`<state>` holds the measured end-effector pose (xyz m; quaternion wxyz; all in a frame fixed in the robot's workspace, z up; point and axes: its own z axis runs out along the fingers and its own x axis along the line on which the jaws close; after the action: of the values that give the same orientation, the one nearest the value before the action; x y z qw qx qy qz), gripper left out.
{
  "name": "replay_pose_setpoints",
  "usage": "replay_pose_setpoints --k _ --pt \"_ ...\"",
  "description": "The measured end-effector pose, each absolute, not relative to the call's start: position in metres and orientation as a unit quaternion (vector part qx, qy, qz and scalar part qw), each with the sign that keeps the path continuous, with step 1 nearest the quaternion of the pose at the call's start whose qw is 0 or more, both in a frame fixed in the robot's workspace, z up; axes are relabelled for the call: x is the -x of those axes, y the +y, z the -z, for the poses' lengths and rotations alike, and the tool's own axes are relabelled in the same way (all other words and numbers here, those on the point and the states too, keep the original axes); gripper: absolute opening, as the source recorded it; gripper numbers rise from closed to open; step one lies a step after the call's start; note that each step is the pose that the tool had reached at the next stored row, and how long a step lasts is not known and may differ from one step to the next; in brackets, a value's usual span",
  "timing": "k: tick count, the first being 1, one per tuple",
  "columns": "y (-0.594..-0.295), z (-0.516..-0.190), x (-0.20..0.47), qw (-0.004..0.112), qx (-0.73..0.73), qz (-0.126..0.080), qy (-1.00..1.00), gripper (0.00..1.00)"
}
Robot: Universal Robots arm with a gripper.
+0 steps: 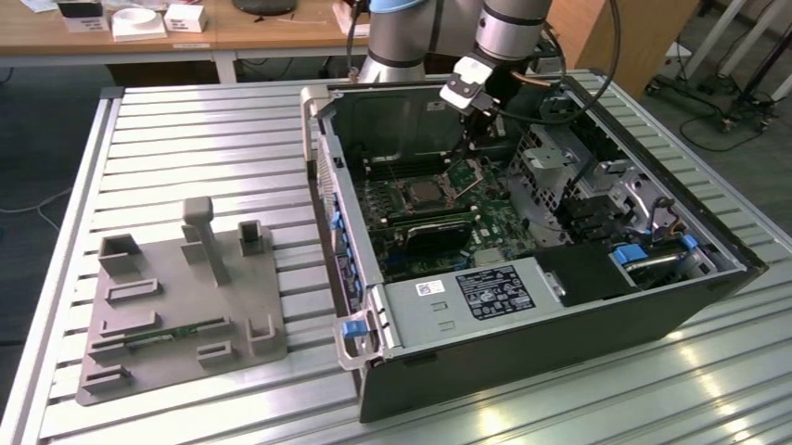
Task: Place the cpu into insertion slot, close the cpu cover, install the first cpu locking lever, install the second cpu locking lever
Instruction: 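Close the cpu cover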
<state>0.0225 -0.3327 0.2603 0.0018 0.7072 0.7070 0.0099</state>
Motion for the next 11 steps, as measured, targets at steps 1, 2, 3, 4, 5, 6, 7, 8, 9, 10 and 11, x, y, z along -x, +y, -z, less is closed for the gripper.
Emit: replay_pose_setpoints --k 1,2,3,4,5,6,7,8,9,10,11 --pt "-0.333 -0.26 -0.024 0.002 -0.707 -0.01 0.707 0.1" --pt "-0.333 -0.26 -0.026 0.002 -0.707 -0.01 0.707 0.1" --pt "-0.333 -0.26 -0.028 0.002 -0.707 -0.01 0.707 0.1" --pt "-0.333 -0.26 -0.03 0.002 -0.707 -0.01 0.707 0.1" --pt "-0.333 -0.26 -0.032 0.002 -0.707 -0.01 0.707 0.1" --pt "-0.332 -0.26 -0.033 0.002 -0.707 -0.01 0.707 0.1" --pt "-0.332 -0.26 -0.035 0.002 -0.707 -0.01 0.707 0.1" --pt "-0.332 -0.26 -0.037 0.002 -0.707 -0.01 0.707 0.1" --pt "-0.332 -0.259 -0.039 0.002 -0.707 -0.01 0.707 0.1" --pt "-0.332 -0.259 -0.041 0.002 -0.707 -0.01 0.707 0.1" --pt "-0.332 -0.259 -0.043 0.002 -0.707 -0.01 0.707 0.1"
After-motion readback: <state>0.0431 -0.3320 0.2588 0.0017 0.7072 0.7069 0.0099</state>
